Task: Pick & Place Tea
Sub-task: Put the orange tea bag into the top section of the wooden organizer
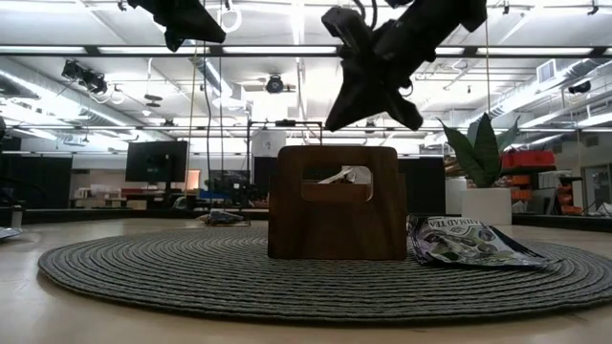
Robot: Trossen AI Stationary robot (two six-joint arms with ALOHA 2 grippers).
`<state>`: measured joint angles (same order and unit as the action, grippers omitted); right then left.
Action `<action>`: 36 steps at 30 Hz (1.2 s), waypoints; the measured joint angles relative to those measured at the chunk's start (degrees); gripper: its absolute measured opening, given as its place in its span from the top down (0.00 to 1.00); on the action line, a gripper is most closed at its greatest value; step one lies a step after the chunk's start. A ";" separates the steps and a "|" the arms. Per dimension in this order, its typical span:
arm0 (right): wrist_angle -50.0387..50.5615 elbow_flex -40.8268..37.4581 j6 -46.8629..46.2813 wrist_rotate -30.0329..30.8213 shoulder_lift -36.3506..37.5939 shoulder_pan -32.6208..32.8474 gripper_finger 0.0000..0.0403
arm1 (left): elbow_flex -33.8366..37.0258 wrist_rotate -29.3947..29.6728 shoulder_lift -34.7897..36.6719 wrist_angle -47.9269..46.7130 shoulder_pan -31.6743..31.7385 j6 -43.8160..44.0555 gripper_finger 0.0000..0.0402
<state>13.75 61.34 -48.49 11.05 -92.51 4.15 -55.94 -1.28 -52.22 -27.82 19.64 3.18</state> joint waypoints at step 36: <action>17.63 17.53 29.81 -13.69 -17.87 -4.45 1.00 | 0.00 0.24 0.02 -0.02 0.07 1.11 0.87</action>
<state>31.38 78.87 -18.68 -2.63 -110.38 -0.30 -55.94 -1.04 -52.21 -27.83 19.70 4.29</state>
